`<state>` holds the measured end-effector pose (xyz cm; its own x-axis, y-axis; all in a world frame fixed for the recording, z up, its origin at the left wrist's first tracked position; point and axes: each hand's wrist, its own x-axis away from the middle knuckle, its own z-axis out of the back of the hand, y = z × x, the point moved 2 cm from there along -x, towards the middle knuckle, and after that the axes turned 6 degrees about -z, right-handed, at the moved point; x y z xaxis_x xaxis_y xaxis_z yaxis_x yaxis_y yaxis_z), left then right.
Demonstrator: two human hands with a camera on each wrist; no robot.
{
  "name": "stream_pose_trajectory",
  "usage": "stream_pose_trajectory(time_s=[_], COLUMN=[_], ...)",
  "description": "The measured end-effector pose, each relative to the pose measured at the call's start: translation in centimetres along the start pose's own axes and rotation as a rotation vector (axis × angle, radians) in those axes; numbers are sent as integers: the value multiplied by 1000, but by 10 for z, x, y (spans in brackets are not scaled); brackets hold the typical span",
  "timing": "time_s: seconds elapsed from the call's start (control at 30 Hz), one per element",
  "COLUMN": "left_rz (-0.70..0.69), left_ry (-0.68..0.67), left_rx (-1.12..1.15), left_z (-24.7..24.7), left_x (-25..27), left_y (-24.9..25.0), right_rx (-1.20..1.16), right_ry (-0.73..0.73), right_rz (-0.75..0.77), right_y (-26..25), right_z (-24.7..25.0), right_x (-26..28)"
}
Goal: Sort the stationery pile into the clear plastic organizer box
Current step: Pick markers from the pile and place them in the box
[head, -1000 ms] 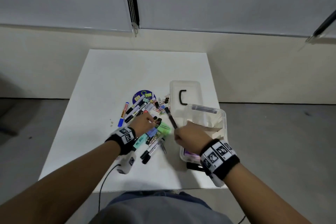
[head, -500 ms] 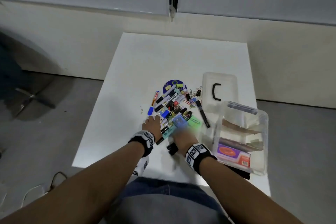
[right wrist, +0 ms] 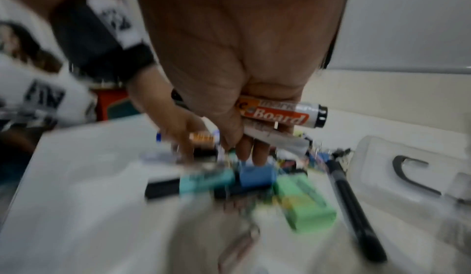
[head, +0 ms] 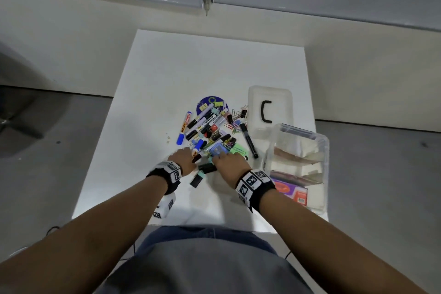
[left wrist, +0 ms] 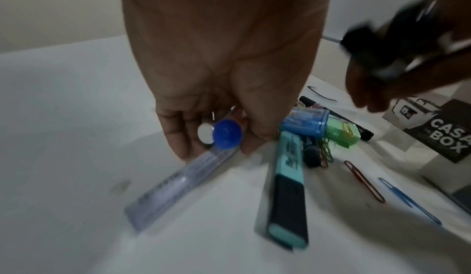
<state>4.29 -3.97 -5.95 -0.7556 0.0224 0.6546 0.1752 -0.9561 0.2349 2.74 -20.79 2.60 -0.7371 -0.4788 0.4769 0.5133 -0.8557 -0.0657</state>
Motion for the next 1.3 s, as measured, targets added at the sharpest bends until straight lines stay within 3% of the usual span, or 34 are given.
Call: stream_pose_trajectory(time_s=[0.17, 0.33, 0.43, 0.57, 0.73, 0.83, 0.97, 1.03, 1.13, 1.3], left_rz=[11, 56, -66, -354, -520, -566, -635, -669, -707, -672], left_ry=[-257, -315, -299, -247, -249, -248, -248, -242, -202, -150], left_rx=[86, 87, 9, 4, 72, -97, -365, -433, -515, -538], left_z=[33, 73, 97, 105, 86, 69, 46, 36, 20, -6], left_x=[10, 22, 22, 32, 51, 52, 50, 51, 52, 43], left_y=[6, 20, 51, 121, 197, 217, 243, 261, 294, 314], right_rx=[-286, -331, -200, -53, -175, -319, -363, -409, -602, -655], right_ry=[111, 130, 10, -203, -229, -110, 391, 394, 283, 340], right_rz=[-11, -229, -352, -421, -377, -473, -733, -816, -802, -776], right_y=[37, 122, 160, 176, 174, 190, 208, 207, 206, 212], right_z=[53, 58, 32, -2, -20, -23, -31, -42, -54, -54], right_x=[30, 65, 80, 86, 81, 95, 129, 131, 128, 125])
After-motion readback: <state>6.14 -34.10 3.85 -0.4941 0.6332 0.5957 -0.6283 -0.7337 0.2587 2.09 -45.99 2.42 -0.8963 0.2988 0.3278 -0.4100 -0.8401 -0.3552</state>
